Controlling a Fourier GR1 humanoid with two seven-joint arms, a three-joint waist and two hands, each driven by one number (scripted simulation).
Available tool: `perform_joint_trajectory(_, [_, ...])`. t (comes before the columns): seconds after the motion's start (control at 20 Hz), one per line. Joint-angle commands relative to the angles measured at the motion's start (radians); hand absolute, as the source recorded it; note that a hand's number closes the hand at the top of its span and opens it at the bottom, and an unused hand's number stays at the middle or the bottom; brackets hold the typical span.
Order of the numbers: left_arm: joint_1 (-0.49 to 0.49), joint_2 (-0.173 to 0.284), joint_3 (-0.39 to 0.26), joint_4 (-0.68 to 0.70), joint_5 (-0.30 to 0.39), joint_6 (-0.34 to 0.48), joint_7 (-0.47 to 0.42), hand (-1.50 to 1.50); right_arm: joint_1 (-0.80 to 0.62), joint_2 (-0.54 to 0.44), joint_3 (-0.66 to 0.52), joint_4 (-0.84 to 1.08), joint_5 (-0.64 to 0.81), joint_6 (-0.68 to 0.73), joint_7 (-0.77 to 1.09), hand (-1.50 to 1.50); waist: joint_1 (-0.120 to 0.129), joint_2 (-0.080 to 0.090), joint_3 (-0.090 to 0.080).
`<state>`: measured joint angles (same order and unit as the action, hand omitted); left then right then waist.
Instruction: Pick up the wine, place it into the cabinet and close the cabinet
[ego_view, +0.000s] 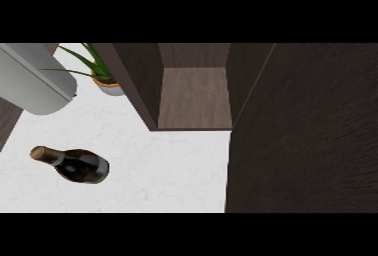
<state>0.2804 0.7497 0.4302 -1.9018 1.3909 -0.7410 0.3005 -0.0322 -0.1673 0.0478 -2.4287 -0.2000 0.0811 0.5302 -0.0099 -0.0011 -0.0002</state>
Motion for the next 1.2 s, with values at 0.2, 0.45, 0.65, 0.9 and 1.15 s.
perform_joint_trajectory(0.2, [-0.094,-0.070,-0.062,0.152,-0.114,-0.062,0.060,-1.50,0.026,0.025,0.009,-0.113,-0.041,-0.005,0.028,-1.50,0.004,0.000,0.000])
perform_joint_trajectory(0.45, [-0.166,-0.113,-0.094,0.246,-0.185,-0.124,0.068,-1.50,0.035,0.014,-0.002,-0.157,-0.070,-0.003,0.081,-1.50,0.002,0.000,0.000])
perform_joint_trajectory(0.65, [-0.226,-0.171,-0.102,0.327,-0.302,-0.159,0.056,-1.50,0.107,0.028,0.036,-0.175,-0.028,0.021,0.039,-1.50,-0.003,0.000,0.000])
perform_joint_trajectory(0.9, [-0.288,-0.237,-0.102,0.479,-0.420,-0.236,0.028,-1.50,-0.003,0.021,0.016,-0.144,-0.048,-0.011,0.105,-1.50,-0.002,0.001,-0.001])
perform_joint_trajectory(1.15, [-0.345,-0.311,-0.064,0.467,-0.574,-0.175,-0.034,-1.50,0.016,0.011,-0.039,-0.185,-0.103,0.000,0.131,-1.50,-0.006,-0.001,0.000])
